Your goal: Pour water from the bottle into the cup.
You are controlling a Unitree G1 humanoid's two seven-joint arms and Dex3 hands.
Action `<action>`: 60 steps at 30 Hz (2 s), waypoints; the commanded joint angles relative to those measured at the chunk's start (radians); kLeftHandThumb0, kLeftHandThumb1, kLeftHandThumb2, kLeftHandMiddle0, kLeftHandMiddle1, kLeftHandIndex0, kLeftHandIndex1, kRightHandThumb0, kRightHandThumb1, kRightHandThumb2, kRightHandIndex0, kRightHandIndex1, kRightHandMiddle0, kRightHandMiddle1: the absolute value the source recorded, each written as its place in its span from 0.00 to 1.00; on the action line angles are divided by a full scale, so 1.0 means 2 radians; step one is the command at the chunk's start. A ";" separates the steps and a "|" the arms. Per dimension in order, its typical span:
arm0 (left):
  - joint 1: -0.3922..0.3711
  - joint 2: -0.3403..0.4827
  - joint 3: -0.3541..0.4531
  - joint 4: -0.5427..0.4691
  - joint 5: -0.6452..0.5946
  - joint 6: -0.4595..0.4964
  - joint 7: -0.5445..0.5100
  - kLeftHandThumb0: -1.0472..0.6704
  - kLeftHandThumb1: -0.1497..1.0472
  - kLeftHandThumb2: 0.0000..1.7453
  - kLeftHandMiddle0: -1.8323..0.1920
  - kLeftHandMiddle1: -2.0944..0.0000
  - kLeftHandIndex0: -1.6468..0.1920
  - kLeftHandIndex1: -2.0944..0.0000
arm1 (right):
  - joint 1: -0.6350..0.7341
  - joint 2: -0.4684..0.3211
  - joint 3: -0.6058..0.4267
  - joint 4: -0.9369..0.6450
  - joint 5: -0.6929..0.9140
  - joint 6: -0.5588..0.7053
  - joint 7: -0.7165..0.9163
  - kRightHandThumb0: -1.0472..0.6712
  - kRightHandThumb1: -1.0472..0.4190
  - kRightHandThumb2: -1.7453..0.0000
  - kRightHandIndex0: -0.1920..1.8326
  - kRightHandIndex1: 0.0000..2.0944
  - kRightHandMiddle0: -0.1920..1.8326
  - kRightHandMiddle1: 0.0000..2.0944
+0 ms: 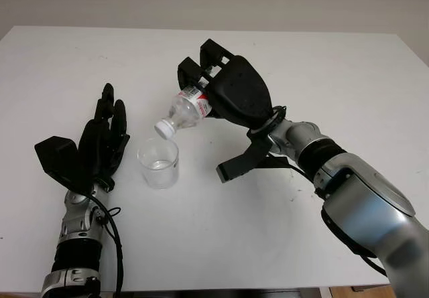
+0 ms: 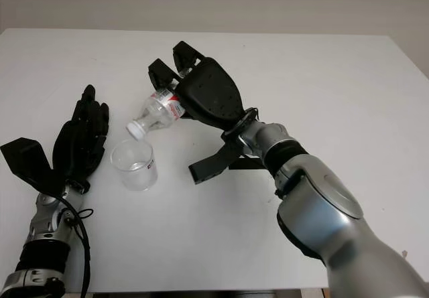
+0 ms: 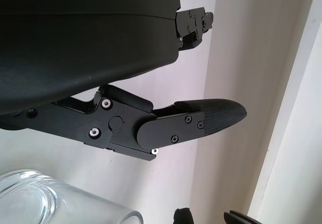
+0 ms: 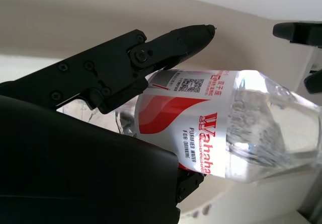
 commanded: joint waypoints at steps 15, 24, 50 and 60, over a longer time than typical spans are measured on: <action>-0.005 -0.005 0.001 0.014 -0.001 -0.005 0.001 0.20 1.00 0.32 0.96 0.97 0.96 0.97 | -0.034 0.000 0.028 -0.006 -0.020 0.027 -0.021 0.31 0.00 0.83 0.66 1.00 0.48 1.00; -0.008 -0.003 0.001 0.017 0.000 -0.004 0.002 0.20 1.00 0.32 0.96 0.97 0.96 0.97 | -0.015 0.004 -0.043 -0.003 0.081 -0.065 0.051 0.34 0.00 0.88 0.69 1.00 0.52 1.00; 0.012 0.002 0.004 -0.022 -0.001 0.011 0.003 0.19 1.00 0.32 0.96 0.97 0.95 0.97 | 0.308 0.047 -0.452 -0.434 0.672 0.198 0.660 0.36 0.00 0.75 0.72 1.00 0.50 1.00; 0.015 -0.002 0.003 -0.020 -0.008 0.012 -0.009 0.19 1.00 0.31 0.97 0.98 0.96 0.98 | 0.375 0.036 -0.462 -0.568 0.665 0.296 0.680 0.37 0.00 0.75 0.72 1.00 0.58 1.00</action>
